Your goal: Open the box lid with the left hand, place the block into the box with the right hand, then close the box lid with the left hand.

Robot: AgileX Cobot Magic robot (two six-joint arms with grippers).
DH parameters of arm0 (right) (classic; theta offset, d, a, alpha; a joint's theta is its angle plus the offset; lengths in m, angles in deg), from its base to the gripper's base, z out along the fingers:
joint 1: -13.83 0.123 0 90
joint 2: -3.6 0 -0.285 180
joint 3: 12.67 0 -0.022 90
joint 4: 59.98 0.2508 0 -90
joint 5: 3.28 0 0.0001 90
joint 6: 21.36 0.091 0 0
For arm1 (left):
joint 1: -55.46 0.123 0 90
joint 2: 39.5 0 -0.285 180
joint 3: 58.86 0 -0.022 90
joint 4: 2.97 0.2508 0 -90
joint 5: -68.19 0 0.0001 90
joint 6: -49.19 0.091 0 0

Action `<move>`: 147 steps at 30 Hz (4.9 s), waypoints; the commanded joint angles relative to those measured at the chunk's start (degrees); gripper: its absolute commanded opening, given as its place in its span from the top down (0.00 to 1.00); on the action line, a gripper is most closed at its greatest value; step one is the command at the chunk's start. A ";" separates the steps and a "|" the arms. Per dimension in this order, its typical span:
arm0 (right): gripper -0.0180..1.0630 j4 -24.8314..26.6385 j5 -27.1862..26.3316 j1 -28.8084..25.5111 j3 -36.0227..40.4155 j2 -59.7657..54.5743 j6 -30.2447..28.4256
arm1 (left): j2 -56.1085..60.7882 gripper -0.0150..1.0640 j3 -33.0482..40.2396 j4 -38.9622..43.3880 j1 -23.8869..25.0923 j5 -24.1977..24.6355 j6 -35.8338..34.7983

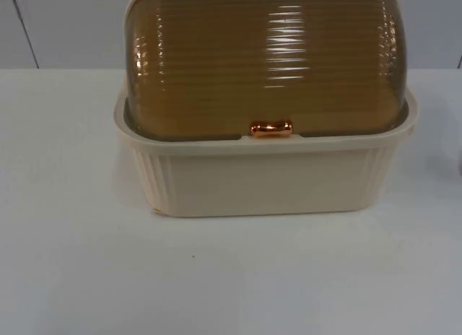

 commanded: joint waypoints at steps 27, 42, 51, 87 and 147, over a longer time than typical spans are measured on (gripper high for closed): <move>0.06 -0.46 -0.58 0.23 0.36 0.21 2.81 | -0.17 0.02 0.17 -0.01 -0.25 -0.81 -0.26; 0.06 -3.99 -8.68 0.23 -13.67 -12.27 2.81 | -12.32 0.02 -12.60 7.73 -0.17 -14.69 -3.70; 0.06 -5.08 -16.11 0.23 -33.56 -33.64 1.54 | -35.00 0.02 -28.62 8.10 -0.17 -24.62 -3.70; 0.06 -10.73 -23.04 0.23 -37.64 -68.59 4.28 | -77.88 0.02 -35.71 4.49 -23.08 -16.74 18.52; 0.06 -10.73 -22.15 0.23 -37.64 -68.59 1.56 | -99.35 0.64 -21.16 97.47 -55.67 -32.65 -57.20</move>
